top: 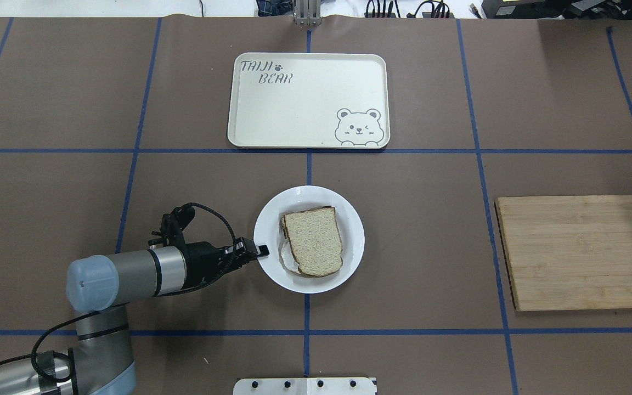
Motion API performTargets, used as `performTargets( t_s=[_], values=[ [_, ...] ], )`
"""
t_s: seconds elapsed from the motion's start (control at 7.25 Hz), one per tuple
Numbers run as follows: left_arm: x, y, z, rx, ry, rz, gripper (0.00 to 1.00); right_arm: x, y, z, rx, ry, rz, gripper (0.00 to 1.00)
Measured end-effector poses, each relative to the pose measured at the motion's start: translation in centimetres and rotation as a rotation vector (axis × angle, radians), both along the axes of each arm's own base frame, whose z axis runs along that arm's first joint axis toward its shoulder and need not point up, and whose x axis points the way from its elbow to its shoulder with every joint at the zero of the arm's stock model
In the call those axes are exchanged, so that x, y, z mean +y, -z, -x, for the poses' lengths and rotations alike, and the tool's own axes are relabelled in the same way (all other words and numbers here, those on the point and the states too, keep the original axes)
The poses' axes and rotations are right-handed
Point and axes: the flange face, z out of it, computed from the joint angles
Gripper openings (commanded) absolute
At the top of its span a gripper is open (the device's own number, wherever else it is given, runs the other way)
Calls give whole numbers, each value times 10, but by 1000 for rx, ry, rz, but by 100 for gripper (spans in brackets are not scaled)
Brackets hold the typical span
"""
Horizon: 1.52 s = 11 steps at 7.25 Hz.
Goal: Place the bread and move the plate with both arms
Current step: 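Close the left gripper on the plate rim nearest it, then slide the plate with the left gripper onto the cream tray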
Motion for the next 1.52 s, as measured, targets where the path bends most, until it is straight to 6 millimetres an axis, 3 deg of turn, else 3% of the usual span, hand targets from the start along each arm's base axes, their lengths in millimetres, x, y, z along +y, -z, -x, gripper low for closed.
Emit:
performTargets(
  t_s=[0.41,0.97,1.52],
  values=[
    [0,-3,0,22,0,-8,0,-1,0,0,0,-2,2,100],
    [-1,14,19,179,11,-6,0,-2,1,0,1,-3,1,100],
    [-49,57,16,210,314,96,0,-1,-2,0,1,-2,4,100]
  ],
)
